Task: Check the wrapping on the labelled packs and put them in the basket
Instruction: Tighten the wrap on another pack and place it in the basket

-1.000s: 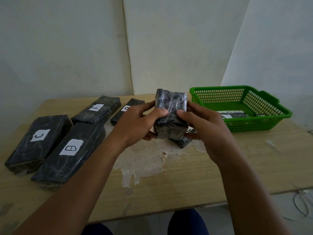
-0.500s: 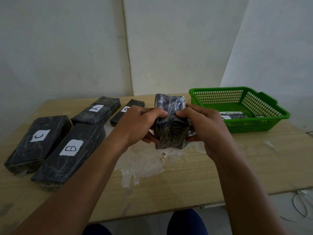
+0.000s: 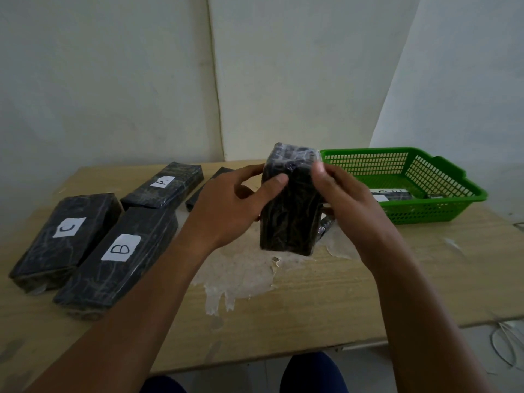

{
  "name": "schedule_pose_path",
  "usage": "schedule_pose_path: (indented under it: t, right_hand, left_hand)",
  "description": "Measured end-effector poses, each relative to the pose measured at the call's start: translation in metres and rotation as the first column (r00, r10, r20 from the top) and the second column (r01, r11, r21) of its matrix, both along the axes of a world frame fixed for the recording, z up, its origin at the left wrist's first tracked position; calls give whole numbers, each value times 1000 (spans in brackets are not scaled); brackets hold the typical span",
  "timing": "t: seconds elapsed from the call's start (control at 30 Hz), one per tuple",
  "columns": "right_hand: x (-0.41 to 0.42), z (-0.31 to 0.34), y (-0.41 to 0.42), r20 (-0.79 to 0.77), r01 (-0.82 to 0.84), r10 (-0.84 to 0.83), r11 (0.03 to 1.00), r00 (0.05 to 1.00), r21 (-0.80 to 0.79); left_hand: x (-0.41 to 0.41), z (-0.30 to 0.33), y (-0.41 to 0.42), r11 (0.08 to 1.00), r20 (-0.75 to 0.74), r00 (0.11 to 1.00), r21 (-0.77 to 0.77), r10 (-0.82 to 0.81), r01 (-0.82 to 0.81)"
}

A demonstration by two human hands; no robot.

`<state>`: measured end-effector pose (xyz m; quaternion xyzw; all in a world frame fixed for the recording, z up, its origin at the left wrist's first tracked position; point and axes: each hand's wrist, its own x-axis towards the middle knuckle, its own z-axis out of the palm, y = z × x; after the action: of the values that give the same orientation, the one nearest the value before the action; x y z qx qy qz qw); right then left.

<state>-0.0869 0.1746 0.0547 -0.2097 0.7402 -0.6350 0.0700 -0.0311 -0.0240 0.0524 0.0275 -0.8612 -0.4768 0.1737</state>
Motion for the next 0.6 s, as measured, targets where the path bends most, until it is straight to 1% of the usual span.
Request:
schedule_pose_path:
  t: [0.13,0.2,0.3,0.37,0.6]
  right_hand:
    - [-5,-5,5,-84,64,-63,998,994,9]
    - [-7,-8,8,-89,60,-58,998,994,15]
    - [-8,-11,10,-116,26,-21,999,993,43]
    - [-8,-13,10,-137,19,-14,999,990,36]
    - [-7,-13,12,-258,9,13,996,966,84]
  left_hand:
    - [-4,-7,-4,998,-25,999,-60,22,-24]
    - [-5,-9,-6,1000,-44,999,-28,0,-1]
    - [-6,-10,-10,992,-54,992,60,-112,115]
    - [-6,-9,-12,988,-73,988,54,-138,142]
    - [-2,-12,-11,980,-233,957,59,-172,191]
